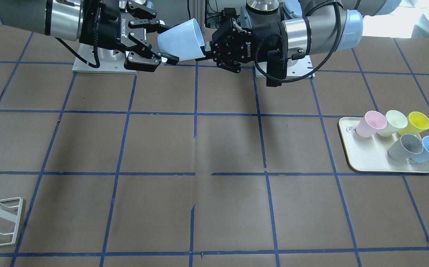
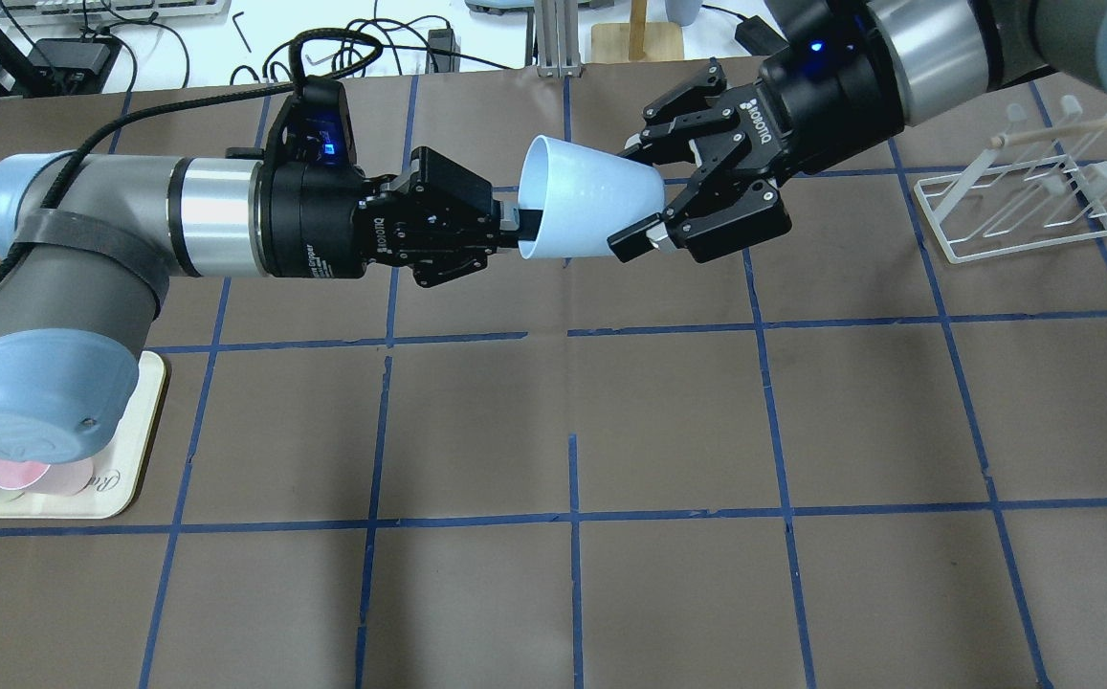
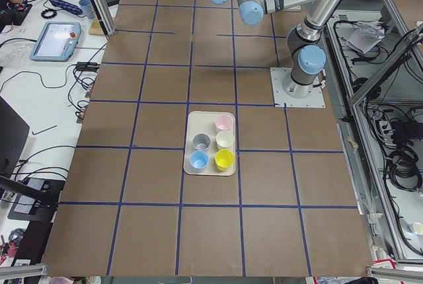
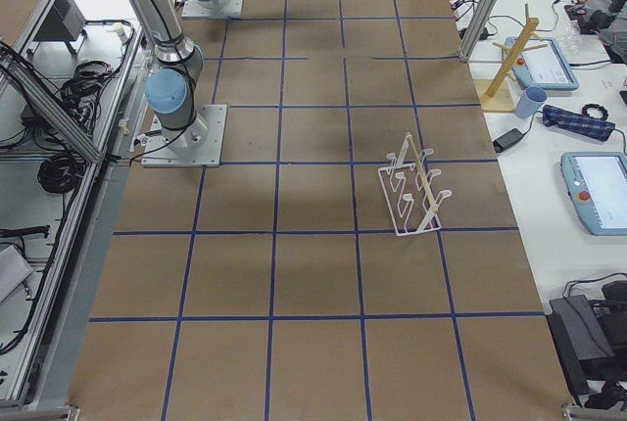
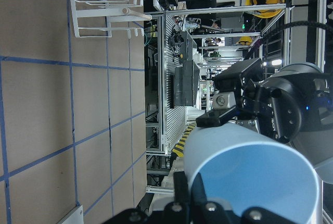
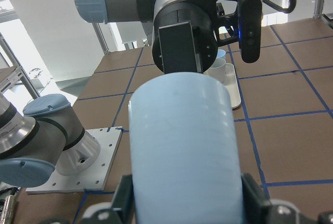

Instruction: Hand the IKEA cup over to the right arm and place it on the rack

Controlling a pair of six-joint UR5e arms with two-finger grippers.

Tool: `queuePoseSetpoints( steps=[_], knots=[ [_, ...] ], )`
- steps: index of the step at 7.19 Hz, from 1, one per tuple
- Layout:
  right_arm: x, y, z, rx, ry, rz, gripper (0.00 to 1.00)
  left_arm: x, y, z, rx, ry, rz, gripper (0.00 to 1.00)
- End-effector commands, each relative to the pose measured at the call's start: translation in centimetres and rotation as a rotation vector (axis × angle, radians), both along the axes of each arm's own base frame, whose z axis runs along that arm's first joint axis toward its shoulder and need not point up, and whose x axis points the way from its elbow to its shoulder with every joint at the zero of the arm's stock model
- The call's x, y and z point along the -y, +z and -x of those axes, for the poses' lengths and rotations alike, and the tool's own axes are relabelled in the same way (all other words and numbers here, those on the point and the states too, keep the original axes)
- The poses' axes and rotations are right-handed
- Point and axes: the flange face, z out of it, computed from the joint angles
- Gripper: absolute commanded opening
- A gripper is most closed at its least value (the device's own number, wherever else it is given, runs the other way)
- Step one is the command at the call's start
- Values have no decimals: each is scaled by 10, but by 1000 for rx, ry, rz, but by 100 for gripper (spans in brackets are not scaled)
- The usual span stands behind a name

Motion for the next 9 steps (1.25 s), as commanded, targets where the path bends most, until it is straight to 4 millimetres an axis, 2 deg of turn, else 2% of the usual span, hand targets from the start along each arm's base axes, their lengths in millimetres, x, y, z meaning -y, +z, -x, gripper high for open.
queuePoseSetpoints(
  steps=[1, 4, 5, 7, 8, 9],
  knots=[
    [0, 1, 0, -1, -2, -2, 26, -2, 1, 0, 1, 2, -12, 100],
    [2, 5, 2, -20, 0, 5, 21, -2, -6, -4, 12, 19, -73, 100],
    [0, 2, 9, -62, 12, 5, 20, -3, -14, -11, 44, 28, -85, 100],
    [-9, 2, 21, -177, 42, -2, 19, -2, -15, -17, 97, 50, -152, 100],
    [-9, 5, 45, -262, 2, -35, 18, 0, -17, -24, 103, 68, -169, 100],
    [-2, 13, 93, -402, -30, 1, 18, 5, -22, -41, 201, 90, -168, 100]
  ],
)
